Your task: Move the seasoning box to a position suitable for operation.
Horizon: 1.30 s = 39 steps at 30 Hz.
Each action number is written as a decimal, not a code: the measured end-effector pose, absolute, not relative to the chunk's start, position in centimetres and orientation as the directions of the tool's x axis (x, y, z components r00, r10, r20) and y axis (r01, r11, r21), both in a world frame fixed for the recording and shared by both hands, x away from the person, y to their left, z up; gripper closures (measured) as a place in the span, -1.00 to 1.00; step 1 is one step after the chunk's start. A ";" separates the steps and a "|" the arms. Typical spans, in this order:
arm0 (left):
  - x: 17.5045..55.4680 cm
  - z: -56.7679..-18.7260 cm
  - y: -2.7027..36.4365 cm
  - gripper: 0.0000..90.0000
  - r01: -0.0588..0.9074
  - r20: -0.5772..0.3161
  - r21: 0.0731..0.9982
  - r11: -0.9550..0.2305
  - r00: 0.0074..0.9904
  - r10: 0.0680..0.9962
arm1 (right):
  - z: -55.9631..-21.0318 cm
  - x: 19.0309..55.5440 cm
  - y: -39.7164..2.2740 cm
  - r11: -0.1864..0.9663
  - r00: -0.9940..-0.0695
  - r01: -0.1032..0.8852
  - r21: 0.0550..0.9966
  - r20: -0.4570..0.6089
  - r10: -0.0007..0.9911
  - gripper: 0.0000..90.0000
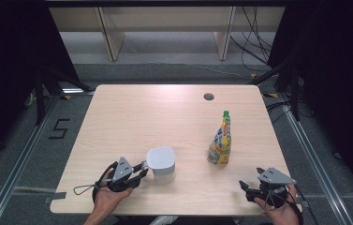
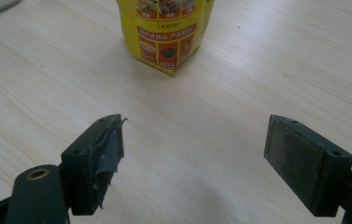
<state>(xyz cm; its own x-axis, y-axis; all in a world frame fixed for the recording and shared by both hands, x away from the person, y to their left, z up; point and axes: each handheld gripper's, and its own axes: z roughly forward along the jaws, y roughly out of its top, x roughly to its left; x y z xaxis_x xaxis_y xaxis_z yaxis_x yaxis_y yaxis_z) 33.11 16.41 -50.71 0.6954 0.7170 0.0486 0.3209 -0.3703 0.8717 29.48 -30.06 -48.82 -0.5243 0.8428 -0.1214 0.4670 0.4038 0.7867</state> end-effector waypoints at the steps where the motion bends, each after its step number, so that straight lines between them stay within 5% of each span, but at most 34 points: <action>1: 33.1 -50.7 16.4 0.56 0.321 0.049 0.872 -0.370 0.695 0.717 | -48.8 29.5 -30.1 0.404 -0.524 0.467 0.787 -0.121 0.843 -0.54; 39: 30.0 -50.5 11.2 0.53 0.279 0.022 0.862 -0.424 0.814 0.581 | -48.7 29.3 -30.0 0.400 -0.517 0.478 0.782 -0.117 0.848 -0.54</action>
